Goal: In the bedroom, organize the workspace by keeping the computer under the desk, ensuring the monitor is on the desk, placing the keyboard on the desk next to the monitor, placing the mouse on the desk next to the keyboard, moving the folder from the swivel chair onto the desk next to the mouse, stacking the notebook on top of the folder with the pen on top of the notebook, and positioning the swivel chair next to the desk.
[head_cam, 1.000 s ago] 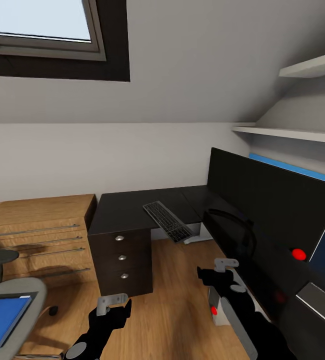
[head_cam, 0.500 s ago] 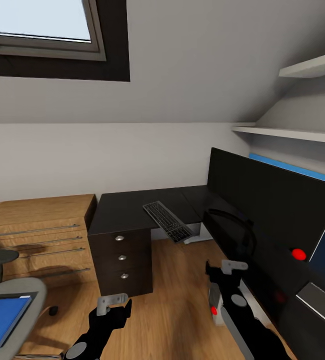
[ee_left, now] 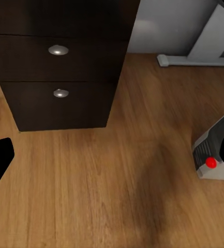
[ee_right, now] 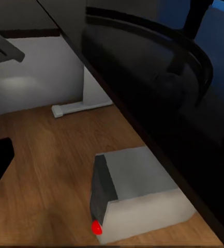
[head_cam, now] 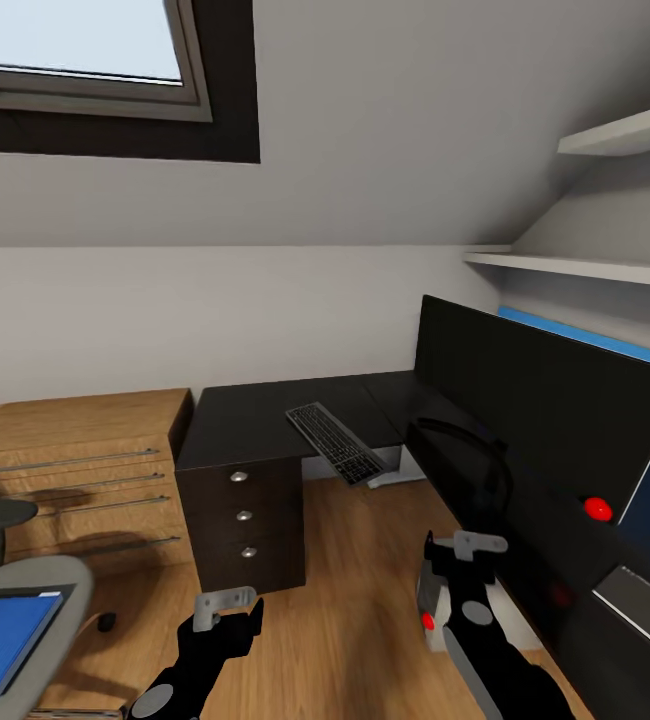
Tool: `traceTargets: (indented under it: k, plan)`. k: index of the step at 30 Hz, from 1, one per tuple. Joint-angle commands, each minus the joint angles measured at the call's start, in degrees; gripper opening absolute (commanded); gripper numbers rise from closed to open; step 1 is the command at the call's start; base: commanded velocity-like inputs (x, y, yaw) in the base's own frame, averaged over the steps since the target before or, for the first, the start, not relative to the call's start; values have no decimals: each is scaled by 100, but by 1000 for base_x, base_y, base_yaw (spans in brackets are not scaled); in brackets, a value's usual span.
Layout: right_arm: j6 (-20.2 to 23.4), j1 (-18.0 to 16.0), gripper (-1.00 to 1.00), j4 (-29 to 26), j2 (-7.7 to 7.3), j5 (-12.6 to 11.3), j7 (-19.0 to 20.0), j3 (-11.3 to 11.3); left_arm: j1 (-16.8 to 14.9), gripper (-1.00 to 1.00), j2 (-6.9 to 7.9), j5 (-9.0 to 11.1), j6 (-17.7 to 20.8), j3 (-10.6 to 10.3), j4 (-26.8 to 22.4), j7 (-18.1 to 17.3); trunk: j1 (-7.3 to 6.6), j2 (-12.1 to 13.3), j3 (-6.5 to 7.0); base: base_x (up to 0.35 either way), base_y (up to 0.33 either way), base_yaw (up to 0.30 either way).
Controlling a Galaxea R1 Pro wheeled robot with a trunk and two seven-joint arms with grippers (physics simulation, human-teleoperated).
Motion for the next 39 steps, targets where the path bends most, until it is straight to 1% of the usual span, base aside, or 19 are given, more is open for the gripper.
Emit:
traceTargets:
  k: [1, 3, 7, 11, 17, 23, 29, 37, 39]
  plan:
    - [33, -6, 100, 12, -9, -23, -50, 27, -1, 100, 1, 60, 18, -7, -10, 48, 1, -3, -5, 96, 0, 0]
    - [36, -18, 100, 140, -24, -16, -57, -4, -1, 100, 1, 60, 18, -9, -6, 48, 1, -3, -5, 176, 0, 0]
    - [44, -26, 100, 162, -33, -13, -56, -163, -1, 100, 1, 60, 18, -9, -2, 48, 1, -3, -5, 54, 0, 0]
    - [51, -28, 100, 172, -36, -9, -52, -272, -1, 100, -1, 60, 18, -13, -1, 48, 1, -3, -5, 37, 0, 0]
    - [55, -29, 100, 175, -57, -14, -50, -322, -1, 100, 0, 59, 18, -14, -1, 48, 1, -3, -5, 160, 0, 0]
    - [55, -32, 100, 216, -61, -20, -46, -336, -1, 100, 1, 60, 19, -14, -1, 48, 1, -3, -5, 42, 0, 0]
    - [55, -93, 100, 296, -69, -23, -33, -413, -1, 100, 1, 57, 18, -14, -1, 48, 1, -3, -5, 173, 0, 0]
    - [55, -212, 100, 488, -72, -29, -9, -480, -1, 100, 1, 53, 19, -14, -1, 48, 1, -3, -5, 60, 0, 0]
    - [55, -235, 100, 515, -123, -48, -5, -490, -1, 100, 1, 52, 19, -14, 0, 48, 1, -3, -5, 222, 0, 0]
